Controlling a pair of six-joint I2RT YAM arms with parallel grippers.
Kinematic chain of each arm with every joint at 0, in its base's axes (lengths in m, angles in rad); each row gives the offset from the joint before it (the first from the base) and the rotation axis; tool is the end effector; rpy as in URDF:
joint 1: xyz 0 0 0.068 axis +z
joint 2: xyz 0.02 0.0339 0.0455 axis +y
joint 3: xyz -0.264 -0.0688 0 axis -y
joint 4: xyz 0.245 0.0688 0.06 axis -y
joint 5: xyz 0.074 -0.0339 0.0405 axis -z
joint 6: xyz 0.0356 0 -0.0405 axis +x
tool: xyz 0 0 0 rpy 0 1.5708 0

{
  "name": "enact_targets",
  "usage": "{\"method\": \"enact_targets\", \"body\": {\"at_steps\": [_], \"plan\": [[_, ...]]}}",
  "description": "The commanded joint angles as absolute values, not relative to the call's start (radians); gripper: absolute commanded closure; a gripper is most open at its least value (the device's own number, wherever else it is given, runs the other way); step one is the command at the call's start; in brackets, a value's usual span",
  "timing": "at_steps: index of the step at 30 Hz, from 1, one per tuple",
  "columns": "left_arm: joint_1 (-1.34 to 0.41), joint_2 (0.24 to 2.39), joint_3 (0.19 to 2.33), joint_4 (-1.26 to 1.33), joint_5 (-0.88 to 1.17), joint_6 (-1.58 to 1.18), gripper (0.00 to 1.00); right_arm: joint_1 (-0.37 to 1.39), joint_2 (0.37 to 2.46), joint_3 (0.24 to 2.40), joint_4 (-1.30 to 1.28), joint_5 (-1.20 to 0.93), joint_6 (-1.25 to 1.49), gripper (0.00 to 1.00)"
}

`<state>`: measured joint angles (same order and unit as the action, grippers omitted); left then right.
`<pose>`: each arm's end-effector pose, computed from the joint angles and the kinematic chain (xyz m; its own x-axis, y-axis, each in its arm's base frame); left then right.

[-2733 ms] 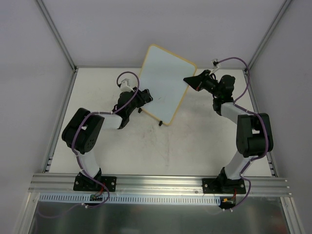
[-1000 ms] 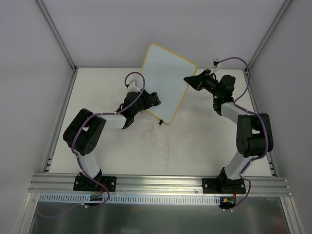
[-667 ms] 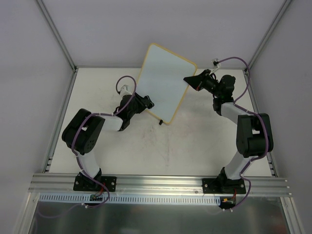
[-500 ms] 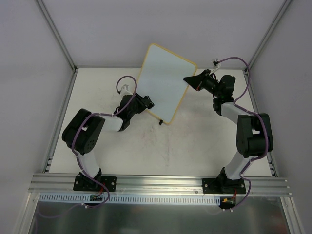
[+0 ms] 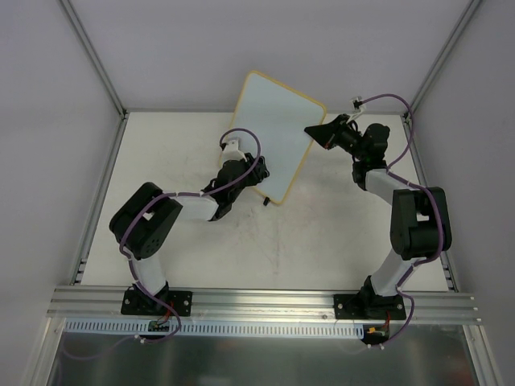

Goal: Erase the whiteboard

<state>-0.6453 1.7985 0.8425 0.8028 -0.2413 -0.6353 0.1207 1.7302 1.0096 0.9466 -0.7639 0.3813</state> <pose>0.3065 -0.2201 0.1886 -0.3327 -0.4708 -0.8171 0.2459 0.7932 -0.5571 0.3770 0.0705 0.2799 -0.0749 0.2616 -0.9623 -0.7847 0.5800 0.2188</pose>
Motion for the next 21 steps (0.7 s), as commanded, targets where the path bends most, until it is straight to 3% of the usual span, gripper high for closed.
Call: {"method": "enact_targets", "body": {"at_steps": [1, 8, 16, 21], "plan": [[-0.732, 1.839, 0.945, 0.856, -0.023, -0.555, 1.00, 0.158, 1.698, 0.999, 0.977, -0.870, 0.318, 1.00], [-0.752, 1.878, 0.985, 0.919, 0.179, -0.528, 1.00, 0.156, 1.701, 1.000, 0.980, -0.871, 0.321, 1.00], [-0.752, 1.806, 0.942, 0.916, 0.169, -0.492, 1.00, 0.156, 1.701, 1.000, 0.980, -0.870, 0.321, 1.00], [-0.742, 1.623, 0.907, 0.853, 0.161, -0.471, 1.00, 0.158, 1.701, 0.999, 0.979, -0.870, 0.322, 1.00]]}}
